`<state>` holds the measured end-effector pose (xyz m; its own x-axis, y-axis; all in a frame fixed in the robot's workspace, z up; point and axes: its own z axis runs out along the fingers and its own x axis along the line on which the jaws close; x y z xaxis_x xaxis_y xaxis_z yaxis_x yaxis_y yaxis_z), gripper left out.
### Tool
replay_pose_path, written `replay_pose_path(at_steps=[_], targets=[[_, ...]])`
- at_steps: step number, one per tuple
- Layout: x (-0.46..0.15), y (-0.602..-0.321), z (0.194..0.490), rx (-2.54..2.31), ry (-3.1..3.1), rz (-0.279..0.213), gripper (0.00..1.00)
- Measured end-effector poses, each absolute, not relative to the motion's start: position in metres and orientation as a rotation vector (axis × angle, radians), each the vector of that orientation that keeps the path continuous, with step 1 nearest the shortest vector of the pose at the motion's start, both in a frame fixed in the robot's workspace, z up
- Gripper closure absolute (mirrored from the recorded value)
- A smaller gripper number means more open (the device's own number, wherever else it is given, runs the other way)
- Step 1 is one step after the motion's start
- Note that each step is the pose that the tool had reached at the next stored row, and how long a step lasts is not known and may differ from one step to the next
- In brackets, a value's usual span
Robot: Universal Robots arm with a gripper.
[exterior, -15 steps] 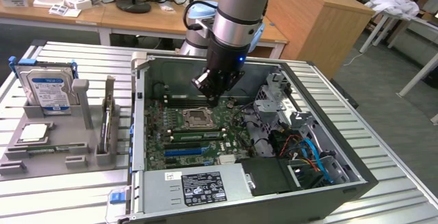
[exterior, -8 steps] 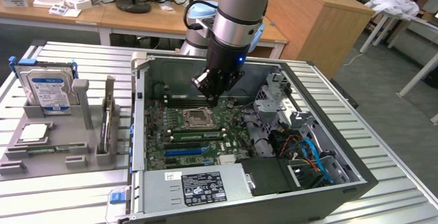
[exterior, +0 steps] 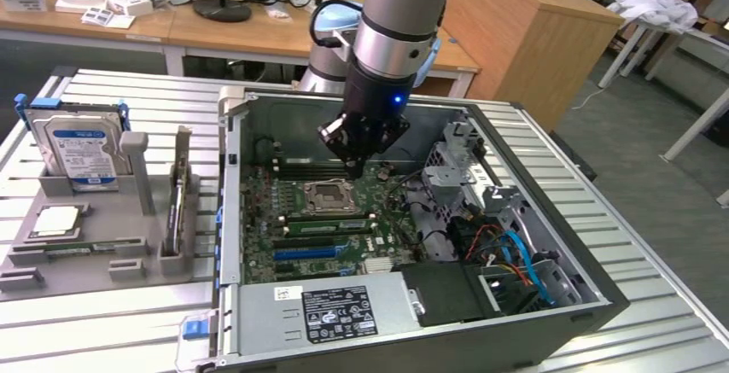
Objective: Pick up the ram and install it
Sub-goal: 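Press down the ram until it locks into place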
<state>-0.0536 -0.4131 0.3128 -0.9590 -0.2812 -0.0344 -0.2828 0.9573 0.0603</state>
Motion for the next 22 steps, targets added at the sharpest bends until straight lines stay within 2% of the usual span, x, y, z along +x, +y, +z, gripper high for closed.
replay_pose_path(at_steps=[22], targets=[[-0.0539,-0.4131,0.3124,-0.055,3.110,0.095,0.89]])
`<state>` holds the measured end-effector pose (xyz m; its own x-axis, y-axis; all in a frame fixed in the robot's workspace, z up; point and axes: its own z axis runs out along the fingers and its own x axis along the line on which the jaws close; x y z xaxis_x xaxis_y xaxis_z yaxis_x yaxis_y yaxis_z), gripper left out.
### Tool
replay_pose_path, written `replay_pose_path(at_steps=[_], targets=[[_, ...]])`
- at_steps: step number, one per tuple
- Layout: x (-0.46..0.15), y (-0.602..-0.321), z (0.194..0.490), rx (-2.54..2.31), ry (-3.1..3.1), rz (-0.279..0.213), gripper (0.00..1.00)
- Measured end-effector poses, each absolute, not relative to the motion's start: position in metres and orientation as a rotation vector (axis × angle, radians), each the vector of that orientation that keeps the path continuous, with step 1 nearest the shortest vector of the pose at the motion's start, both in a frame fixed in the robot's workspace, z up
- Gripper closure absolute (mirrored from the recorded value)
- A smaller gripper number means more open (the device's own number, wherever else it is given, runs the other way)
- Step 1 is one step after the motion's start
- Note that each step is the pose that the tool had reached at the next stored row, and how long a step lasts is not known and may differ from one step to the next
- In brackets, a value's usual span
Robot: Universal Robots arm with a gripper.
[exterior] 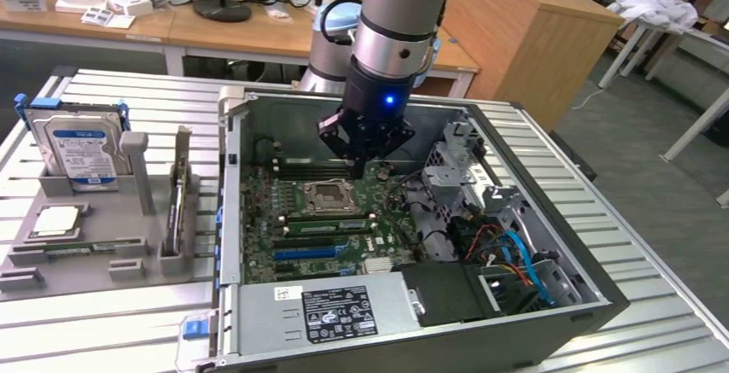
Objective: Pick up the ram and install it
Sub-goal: 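Press down the ram until it locks into place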
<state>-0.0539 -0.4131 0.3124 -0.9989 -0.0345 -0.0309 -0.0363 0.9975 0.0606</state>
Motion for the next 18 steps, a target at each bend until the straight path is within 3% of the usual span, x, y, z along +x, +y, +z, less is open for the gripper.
replay_pose_path(at_steps=[18], targets=[[-0.0539,-0.4131,0.3124,-0.002,3.146,0.099,0.89]])
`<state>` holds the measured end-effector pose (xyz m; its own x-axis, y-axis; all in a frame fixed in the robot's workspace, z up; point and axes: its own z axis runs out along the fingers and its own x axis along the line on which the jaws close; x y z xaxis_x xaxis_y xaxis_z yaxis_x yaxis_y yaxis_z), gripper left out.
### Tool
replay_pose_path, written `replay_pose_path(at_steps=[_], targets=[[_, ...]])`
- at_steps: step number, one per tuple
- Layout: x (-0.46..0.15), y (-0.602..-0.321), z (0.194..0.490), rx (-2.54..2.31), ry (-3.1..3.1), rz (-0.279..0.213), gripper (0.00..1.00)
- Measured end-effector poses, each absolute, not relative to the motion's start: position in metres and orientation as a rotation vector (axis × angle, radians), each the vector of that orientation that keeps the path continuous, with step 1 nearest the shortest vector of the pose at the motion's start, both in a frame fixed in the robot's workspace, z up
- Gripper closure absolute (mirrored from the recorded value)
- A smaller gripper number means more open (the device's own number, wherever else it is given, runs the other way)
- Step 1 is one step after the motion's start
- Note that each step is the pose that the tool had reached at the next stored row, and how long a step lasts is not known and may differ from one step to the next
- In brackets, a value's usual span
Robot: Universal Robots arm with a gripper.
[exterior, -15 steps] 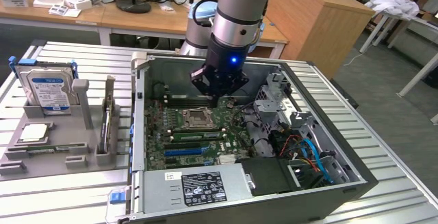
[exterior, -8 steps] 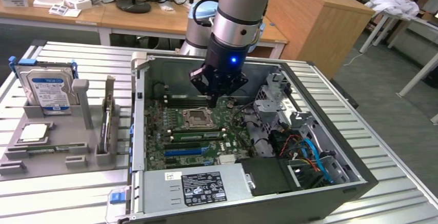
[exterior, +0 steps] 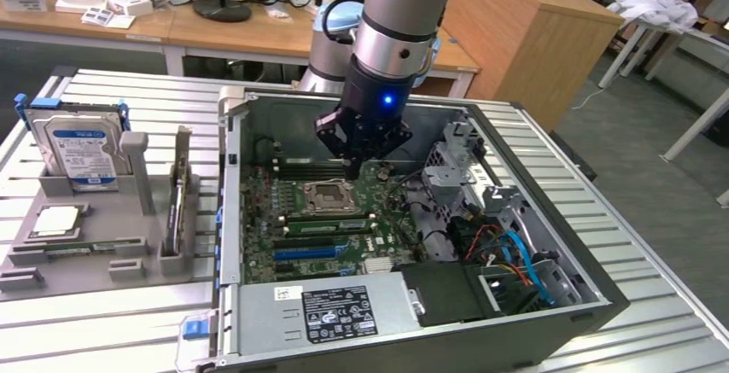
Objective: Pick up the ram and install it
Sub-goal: 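Press down the ram until it locks into place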
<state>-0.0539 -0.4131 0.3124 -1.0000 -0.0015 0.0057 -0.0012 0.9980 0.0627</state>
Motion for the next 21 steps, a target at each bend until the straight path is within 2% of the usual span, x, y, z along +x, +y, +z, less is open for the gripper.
replay_pose_path(at_steps=[21], targets=[[-0.0539,-0.4132,0.3165,-0.053,-3.130,-0.099,0.89]])
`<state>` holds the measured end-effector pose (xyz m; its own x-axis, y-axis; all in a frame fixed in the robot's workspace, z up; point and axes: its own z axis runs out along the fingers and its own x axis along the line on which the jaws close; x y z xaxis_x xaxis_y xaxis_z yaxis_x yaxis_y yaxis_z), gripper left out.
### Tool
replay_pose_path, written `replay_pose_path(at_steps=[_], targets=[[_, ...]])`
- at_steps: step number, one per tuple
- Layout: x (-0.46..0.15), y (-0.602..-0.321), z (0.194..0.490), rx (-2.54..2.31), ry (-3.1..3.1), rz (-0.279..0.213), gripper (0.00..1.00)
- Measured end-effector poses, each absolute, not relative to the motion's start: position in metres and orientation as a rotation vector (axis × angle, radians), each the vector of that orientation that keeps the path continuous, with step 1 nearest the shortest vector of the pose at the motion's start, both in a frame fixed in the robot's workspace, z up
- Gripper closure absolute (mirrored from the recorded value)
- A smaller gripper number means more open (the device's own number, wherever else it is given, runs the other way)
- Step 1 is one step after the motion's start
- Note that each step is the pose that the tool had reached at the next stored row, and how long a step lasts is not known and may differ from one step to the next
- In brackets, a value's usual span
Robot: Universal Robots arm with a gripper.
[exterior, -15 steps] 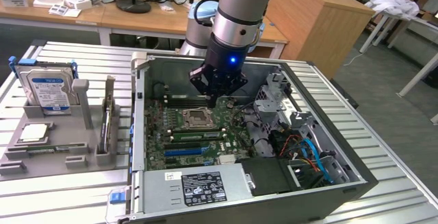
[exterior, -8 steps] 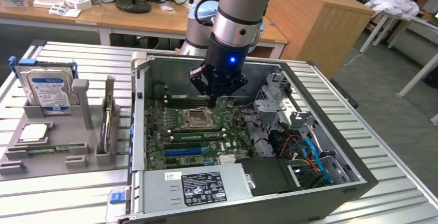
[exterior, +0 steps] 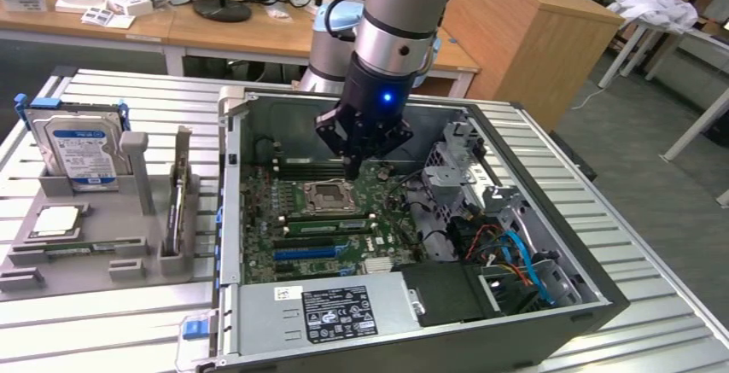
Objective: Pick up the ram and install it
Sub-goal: 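Press down the ram until it locks into place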
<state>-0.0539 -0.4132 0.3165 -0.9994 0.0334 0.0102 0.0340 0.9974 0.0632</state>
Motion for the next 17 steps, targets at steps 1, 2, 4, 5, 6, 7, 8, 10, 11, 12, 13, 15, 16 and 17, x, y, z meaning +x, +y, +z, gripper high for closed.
replay_pose_path(at_steps=[1,2,4,5,6,7,8,10,11,12,13,15,16,17], targets=[[-0.0539,-0.4132,0.3176,-0.053,-3.130,-0.100,0.89],[-0.0539,-0.4132,0.3185,-0.053,-3.130,-0.099,0.89],[-0.0539,-0.4132,0.3192,-0.053,-3.131,-0.100,0.89],[-0.0539,-0.4132,0.3192,-0.053,-3.131,-0.100,0.89],[-0.0539,-0.4132,0.3193,-0.053,-3.131,-0.100,0.89],[-0.0539,-0.4131,0.3193,-0.053,-3.131,-0.100,0.89],[-0.0539,-0.4132,0.3194,-0.050,-3.130,-0.100,0.89],[-0.0540,-0.4131,0.3196,-0.032,-3.130,-0.100,0.89],[-0.0540,-0.4131,0.3197,-0.022,-3.130,-0.100,0.89],[-0.0540,-0.4132,0.3199,-0.010,-3.130,-0.099,0.89],[-0.0539,-0.4132,0.3201,-0.001,-3.130,-0.099,0.89],[-0.0539,-0.4132,0.3203,0.002,-3.130,-0.099,0.89],[-0.0539,-0.4132,0.3205,0.002,-3.130,-0.099,0.89],[-0.0539,-0.4132,0.3212,0.002,-3.130,-0.098,0.89]])
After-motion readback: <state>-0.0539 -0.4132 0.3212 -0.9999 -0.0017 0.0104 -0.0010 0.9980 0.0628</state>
